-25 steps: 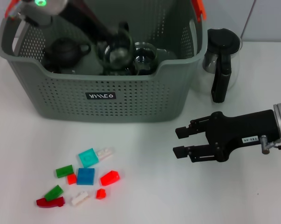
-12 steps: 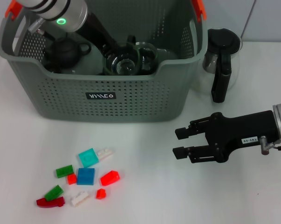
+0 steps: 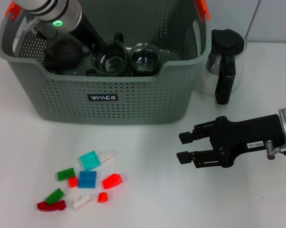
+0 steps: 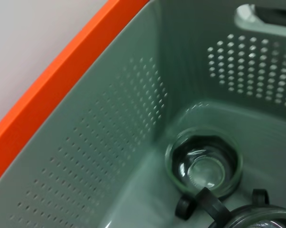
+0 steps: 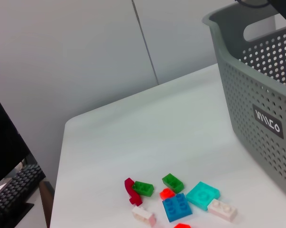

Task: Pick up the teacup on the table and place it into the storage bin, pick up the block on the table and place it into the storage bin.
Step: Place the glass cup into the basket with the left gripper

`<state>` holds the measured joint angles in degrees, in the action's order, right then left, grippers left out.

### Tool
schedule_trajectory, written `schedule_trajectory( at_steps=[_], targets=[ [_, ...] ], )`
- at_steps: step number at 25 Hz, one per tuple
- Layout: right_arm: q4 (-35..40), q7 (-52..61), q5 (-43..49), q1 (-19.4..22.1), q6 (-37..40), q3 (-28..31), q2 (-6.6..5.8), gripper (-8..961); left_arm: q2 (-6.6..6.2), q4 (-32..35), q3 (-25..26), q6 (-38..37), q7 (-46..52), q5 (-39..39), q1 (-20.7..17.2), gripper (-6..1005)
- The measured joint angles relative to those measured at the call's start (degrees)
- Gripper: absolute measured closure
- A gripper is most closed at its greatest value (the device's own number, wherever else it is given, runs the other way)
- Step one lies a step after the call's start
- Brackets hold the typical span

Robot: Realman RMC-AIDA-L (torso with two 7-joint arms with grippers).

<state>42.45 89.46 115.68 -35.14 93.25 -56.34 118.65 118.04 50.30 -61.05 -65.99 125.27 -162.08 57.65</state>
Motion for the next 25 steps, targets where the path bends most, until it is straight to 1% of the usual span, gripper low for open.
schedule_trajectory(
  at_steps=[4, 10, 19, 24, 25],
  targets=[
    [0.0, -0.11, -0.01, 0.15, 0.01, 0.0, 0.0, 387, 0.05, 0.36, 0.07, -0.01, 0.47, -0.73, 0.0, 813],
    [0.0, -0.1, -0.01, 0.16, 0.07, 0.0, 0.0, 387, 0.61, 0.21, -0.37, 1.05, 0.57, -1.4, 0.08, 803],
    [-0.1, -0.13, 0.04, 0.19, 0.09, 0.0, 0.03, 387, 0.44, -0.03, -0.49, 1.9, 2.93, -1.58, -0.06, 787],
    [-0.1, -0.14, 0.13, 0.15, 0.09, 0.0, 0.08, 387, 0.63, 1.63, -0.13, 1.83, 3.35, -1.42, -0.69, 587],
    [-0.1, -0.15, 0.13, 0.17, 0.09, 0.0, 0.08, 387, 0.68, 2.23, 0.03, 1.59, 3.33, -1.26, -0.84, 587]
  ],
)
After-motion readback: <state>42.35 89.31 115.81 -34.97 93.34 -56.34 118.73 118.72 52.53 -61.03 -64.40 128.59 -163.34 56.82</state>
